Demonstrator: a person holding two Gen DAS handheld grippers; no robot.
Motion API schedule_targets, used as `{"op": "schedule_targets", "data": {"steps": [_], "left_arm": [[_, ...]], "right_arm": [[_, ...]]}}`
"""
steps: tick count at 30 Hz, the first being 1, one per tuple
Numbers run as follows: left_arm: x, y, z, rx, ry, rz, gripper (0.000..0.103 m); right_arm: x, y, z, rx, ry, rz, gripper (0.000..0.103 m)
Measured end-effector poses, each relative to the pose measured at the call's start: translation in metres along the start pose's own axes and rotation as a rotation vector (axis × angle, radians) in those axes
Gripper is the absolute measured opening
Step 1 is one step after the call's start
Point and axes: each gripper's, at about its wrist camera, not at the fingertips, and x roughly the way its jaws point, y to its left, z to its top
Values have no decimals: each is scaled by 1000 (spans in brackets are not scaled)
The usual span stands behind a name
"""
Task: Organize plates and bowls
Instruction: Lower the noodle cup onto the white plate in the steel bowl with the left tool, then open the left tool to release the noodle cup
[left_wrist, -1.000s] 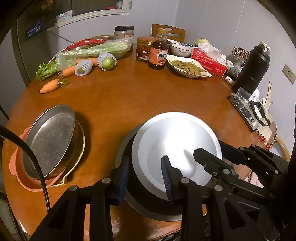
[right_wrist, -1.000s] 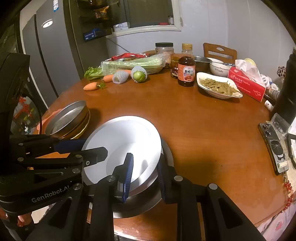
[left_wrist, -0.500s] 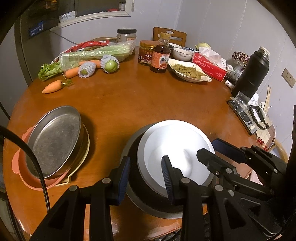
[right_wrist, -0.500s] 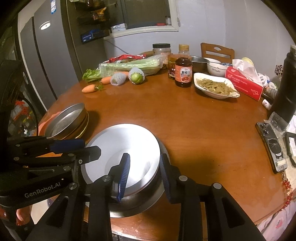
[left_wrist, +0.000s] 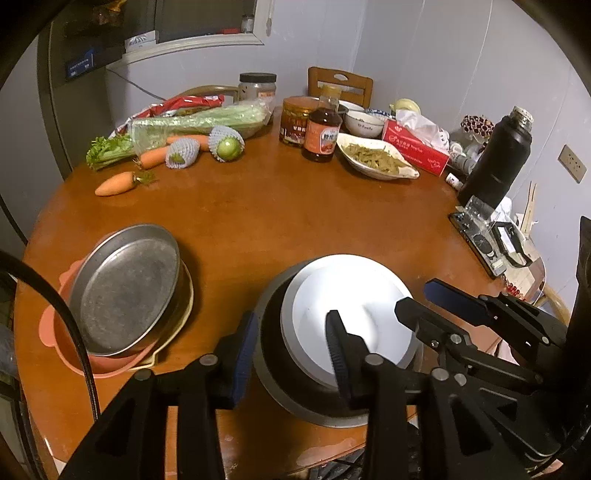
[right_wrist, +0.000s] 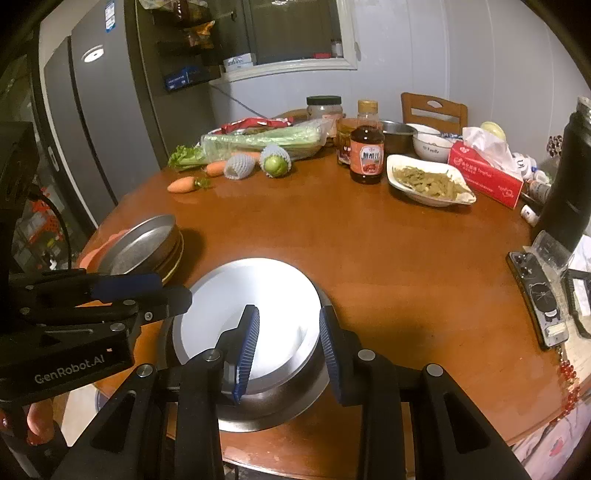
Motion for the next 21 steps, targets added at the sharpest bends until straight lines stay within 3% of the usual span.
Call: {"op": "schedule_targets", "data": {"steps": [7,21], "left_arm": [[-8,7,1,-17,-10,9,47],[3,19,-3,-60,23,-17,70]], "right_arm": [[-11,3,6,-11,-28,-8,41],[-10,-15,6,40,-20,-37,51]]}}
